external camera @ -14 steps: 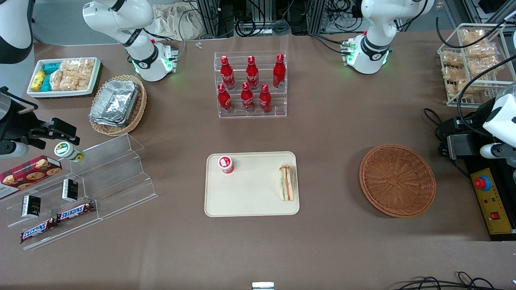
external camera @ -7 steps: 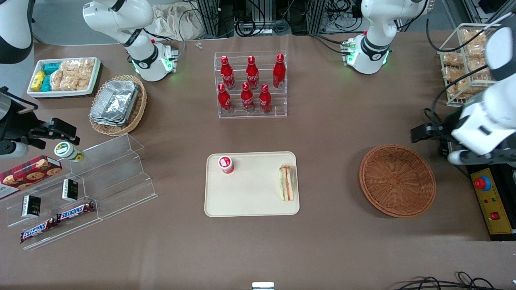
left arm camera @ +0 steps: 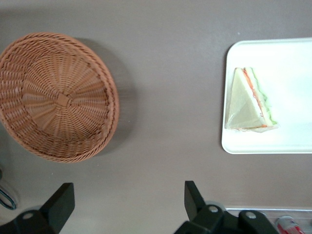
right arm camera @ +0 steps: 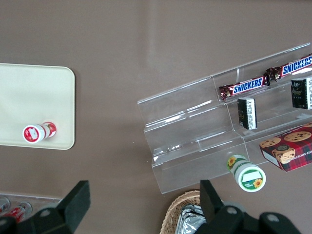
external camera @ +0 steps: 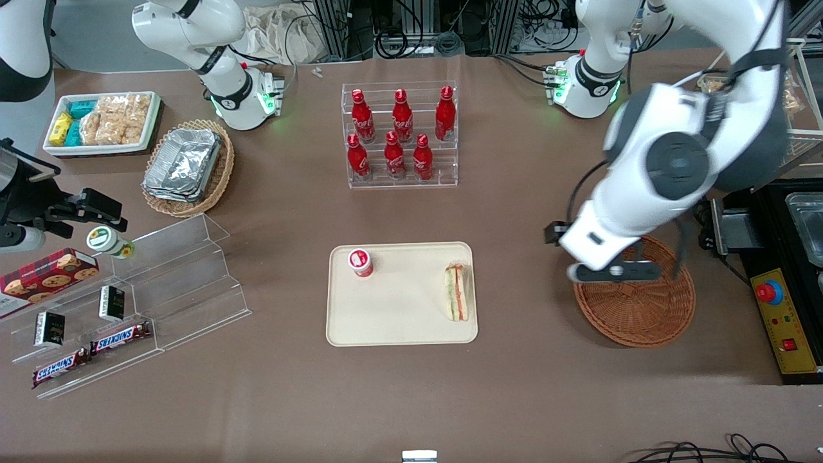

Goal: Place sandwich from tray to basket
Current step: 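Move the open left gripper over the wrapped sandwich on the white tray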

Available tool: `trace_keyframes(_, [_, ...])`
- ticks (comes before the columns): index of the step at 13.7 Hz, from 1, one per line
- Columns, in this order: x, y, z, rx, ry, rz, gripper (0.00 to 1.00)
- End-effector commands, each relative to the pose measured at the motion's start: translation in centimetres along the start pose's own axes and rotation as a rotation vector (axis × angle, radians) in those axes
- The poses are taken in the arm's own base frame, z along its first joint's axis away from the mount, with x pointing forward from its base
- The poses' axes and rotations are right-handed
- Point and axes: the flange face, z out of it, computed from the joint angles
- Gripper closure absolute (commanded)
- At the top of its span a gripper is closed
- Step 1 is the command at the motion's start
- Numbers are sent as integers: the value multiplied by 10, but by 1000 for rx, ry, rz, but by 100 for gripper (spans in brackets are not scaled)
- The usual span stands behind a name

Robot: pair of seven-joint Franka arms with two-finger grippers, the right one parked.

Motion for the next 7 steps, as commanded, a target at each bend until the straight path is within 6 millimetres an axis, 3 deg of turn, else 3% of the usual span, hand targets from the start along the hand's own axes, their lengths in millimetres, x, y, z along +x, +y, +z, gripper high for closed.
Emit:
trace_keyframes(1, [4, 21, 4, 4, 23, 10, 0])
trace_keyframes(5, [9, 56, 23, -46, 62, 48, 0])
trace_keyframes(7, [14, 81, 46, -90, 60, 58, 0])
